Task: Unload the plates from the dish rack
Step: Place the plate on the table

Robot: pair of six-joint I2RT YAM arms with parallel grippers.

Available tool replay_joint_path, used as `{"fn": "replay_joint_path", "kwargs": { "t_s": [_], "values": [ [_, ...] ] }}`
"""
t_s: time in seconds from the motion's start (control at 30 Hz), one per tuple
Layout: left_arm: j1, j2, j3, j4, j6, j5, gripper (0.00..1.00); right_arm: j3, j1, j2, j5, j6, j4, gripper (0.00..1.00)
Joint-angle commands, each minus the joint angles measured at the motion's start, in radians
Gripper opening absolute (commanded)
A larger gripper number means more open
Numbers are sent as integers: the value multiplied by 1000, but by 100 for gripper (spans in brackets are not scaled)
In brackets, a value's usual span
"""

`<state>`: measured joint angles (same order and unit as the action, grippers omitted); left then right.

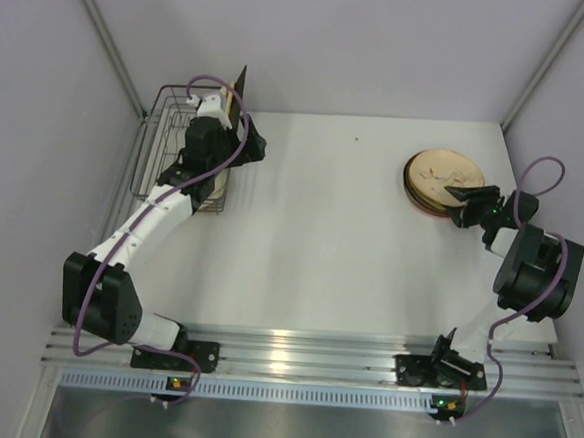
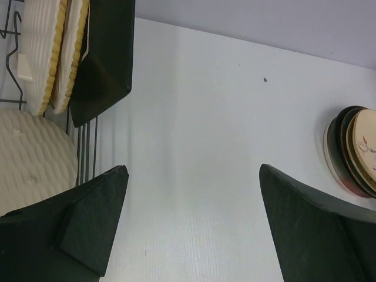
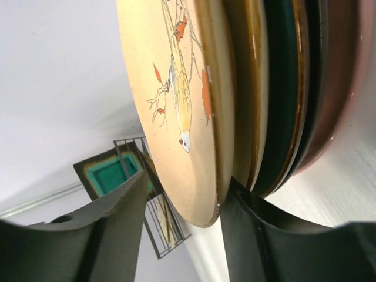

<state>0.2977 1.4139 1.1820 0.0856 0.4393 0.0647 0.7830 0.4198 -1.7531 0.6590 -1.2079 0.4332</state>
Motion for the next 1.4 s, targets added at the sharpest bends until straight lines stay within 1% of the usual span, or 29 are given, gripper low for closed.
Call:
{"fn": "replay_joint_path", "kwargs": {
  "t_s": [0.0,0.03,0.1,0.13,0.2,0.23,0.27,0.4,0.47,0.6,0.67,0.7,0.73,0.8,0.83,0.87,1.2,1.27,1.37],
  "values": [
    [-8,-10,42,-18,-8,0,99,36,8,69,44,10,50,53],
    [-8,-13,42,-18,-10,0,99,35,7,76,47,16,41,58],
    [-9,-15,44,-17,-10,1,99,38,7,101,60,34,13,62],
    [-9,-15,44,-15,-10,4,99,39,7,113,67,45,-35,65],
    [-11,-13,44,-14,-13,6,99,48,7,124,82,103,-111,66],
    [-12,-13,45,-11,-11,4,99,50,7,136,82,125,-192,68],
    [-12,-10,44,-7,-13,9,99,51,7,142,83,148,-226,69],
    [-22,-1,53,2,-8,14,99,41,4,179,54,287,-393,72],
    [-23,3,56,3,-7,14,99,39,5,199,25,327,-469,73],
    [-26,13,67,9,-2,6,99,36,4,205,10,363,-493,73],
    [-28,11,67,11,-2,6,99,29,1,213,20,364,-478,63],
    [-28,10,65,11,-1,9,99,30,-3,218,24,370,-462,56],
    [-28,8,64,9,-1,12,99,30,-6,225,25,376,-459,36],
    [-29,8,62,13,-2,12,99,48,-16,224,14,393,-468,17],
    [-31,8,62,11,-1,11,99,58,-19,213,11,398,-478,4],
    [-31,8,62,9,1,11,99,76,-26,207,8,401,-481,0],
    [-48,3,51,16,4,14,99,200,-82,77,-65,381,-478,0],
    [-52,2,50,19,4,11,99,220,-85,44,-62,375,-472,0],
    [-61,-7,47,20,3,14,99,217,-95,43,-44,364,-446,0]
  ]
}}
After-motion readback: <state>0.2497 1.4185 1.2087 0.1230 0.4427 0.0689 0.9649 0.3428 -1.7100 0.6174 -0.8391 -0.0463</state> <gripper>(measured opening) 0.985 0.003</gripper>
